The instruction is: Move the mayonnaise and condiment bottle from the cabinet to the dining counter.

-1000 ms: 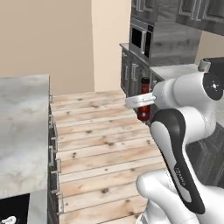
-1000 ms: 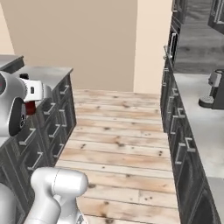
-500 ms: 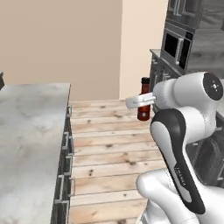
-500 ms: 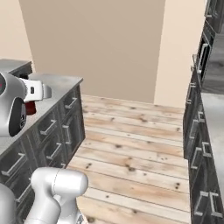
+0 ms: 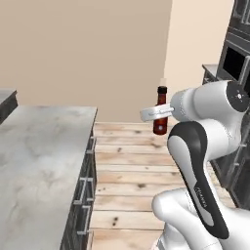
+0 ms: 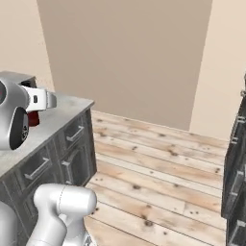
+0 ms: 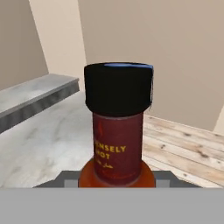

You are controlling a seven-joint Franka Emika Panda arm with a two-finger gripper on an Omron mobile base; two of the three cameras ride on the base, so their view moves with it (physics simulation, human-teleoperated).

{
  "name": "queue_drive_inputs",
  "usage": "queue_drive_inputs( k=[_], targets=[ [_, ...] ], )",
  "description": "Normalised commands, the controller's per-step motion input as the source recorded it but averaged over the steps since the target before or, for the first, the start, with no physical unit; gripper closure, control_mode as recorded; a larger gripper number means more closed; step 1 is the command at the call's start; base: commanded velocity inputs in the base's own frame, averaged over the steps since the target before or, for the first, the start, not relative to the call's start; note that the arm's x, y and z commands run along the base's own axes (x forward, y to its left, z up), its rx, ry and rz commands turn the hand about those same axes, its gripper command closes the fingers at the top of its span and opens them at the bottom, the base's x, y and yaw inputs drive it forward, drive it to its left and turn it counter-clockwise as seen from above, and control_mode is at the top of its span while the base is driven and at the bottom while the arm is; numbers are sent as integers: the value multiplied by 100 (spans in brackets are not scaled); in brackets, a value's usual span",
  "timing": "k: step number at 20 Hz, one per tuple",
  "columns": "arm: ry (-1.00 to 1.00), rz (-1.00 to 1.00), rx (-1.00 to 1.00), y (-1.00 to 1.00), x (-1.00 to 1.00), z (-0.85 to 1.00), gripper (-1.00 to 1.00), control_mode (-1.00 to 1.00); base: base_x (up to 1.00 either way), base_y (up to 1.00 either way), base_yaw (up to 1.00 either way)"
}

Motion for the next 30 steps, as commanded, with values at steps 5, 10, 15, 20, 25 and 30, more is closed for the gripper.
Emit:
queue_drive_inputs(
  k=[5, 10, 15, 20, 25, 30],
  targets=[
    [0, 0, 0, 0, 0, 0, 100, 100, 94, -47, 31],
    [0, 0, 0, 0, 0, 0, 100, 100, 97, -46, 31],
    [0, 0, 0, 0, 0, 0, 100, 100, 100, -34, 31],
    [0, 0, 0, 0, 0, 0, 100, 100, 100, -29, 32],
    [0, 0, 0, 0, 0, 0, 100, 100, 100, -17, 35],
    [0, 0, 0, 0, 0, 0, 100, 100, 98, -4, 41]
  ],
)
